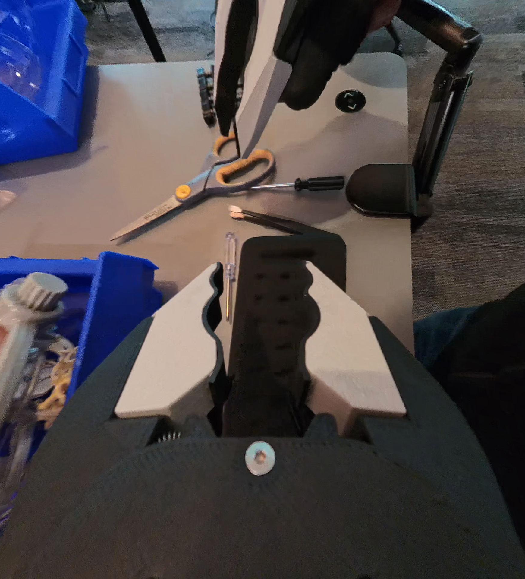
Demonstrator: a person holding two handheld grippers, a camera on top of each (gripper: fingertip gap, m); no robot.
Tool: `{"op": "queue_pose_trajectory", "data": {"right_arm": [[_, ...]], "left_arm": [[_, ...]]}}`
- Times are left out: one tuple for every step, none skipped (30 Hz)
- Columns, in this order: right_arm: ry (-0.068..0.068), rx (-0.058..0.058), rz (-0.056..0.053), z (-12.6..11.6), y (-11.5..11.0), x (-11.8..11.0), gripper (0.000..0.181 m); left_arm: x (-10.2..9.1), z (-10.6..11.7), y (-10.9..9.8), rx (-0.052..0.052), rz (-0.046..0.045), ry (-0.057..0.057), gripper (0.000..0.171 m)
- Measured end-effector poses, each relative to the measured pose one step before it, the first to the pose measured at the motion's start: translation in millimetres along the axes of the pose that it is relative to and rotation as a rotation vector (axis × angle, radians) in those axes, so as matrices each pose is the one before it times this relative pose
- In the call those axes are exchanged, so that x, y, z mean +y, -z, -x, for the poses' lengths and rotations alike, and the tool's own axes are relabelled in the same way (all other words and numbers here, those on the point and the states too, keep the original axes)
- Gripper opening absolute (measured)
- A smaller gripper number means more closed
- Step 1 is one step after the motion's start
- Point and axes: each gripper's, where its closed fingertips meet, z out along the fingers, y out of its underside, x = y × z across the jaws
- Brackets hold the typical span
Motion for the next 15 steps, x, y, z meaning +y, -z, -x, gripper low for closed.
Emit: {"op": "queue_pose_trajectory", "data": {"right_arm": [[0.0063, 0.0525, 0.0313, -10.38, -2.82, 9.99, 0.031], [0.0087, 0.0381, 0.0097, -7.91, -3.63, 5.94, 0.032], [-0.0066, 0.0246, -0.0089, -6.47, -4.17, 2.24, 0.034], [-0.0139, 0.0265, -0.0163, -7.91, -3.98, 0.21, 0.031], [-0.0059, 0.0107, -0.0025, -6.28, -4.99, 1.41, 0.032], [-0.0042, 0.0073, 0.0173, -5.98, -5.43, 3.14, 0.032], [0.0042, 0.0130, 0.0205, -6.19, -4.51, 2.36, 0.029], [0.0122, 0.0112, 0.0199, -5.43, -4.17, 1.65, 0.029], [0.0120, 0.0017, 0.0332, -4.14, -5.36, 3.56, 0.030], [0.0093, 0.0030, 0.0483, -4.62, -6.60, 6.57, 0.032], [0.0086, 0.0035, 0.0521, -4.48, -7.11, 8.35, 0.032], [0.0079, -0.0210, -0.0046, 0.35, -3.16, -0.32, 0.025], [-0.0087, -0.0323, 0.0134, 2.32, -1.23, 0.90, 0.023], [0.0085, -0.0097, 0.0073, 0.52, -0.54, -0.43, 0.022], [0.0214, -0.0045, -0.0014, 1.05, -0.33, -1.33, 0.021]], "left_arm": [[0.12, -1.52, -3.54, -0.0011, -0.00161, 0.0053, 0.047], [-0.68, -0.62, -2.80, -0.0020, -0.00332, 0.0074, 0.047], [-0.95, -1.09, -2.58, 0.0062, -0.00187, 0.0081, 0.047], [-0.44, -0.49, -2.67, 0.0048, -0.00011, 0.0071, 0.048], [-0.31, 0.37, -2.31, -0.0002, -0.00066, 0.0040, 0.048], [-0.39, 0.53, -1.67, -0.0015, -0.00190, 0.0020, 0.048], [-0.08, 0.10, -1.59, 0.0018, 0.00101, 0.0032, 0.048], [0.35, -0.05, -1.45, 0.0012, 0.00167, 0.0049, 0.048], [0.14, 0.52, -0.87, -0.0032, -0.00243, 0.0038, 0.048], [0.34, 0.38, -0.81, -0.0029, -0.00037, 0.0028, 0.048], [1.08, 0.05, -0.99, -0.0003, 0.00419, 0.0032, 0.048], [1.39, 0.14, -0.95, -0.0014, 0.00434, 0.0035, 0.048], [0.67, 0.32, -0.56, -0.0046, -0.00035, 0.0029, 0.048], [0.55, 0.12, -0.10, -0.0025, -0.00046, 0.0027, 0.048], [0.62, 0.01, -0.28, -0.0019, 0.00087, 0.0021, 0.048]]}}
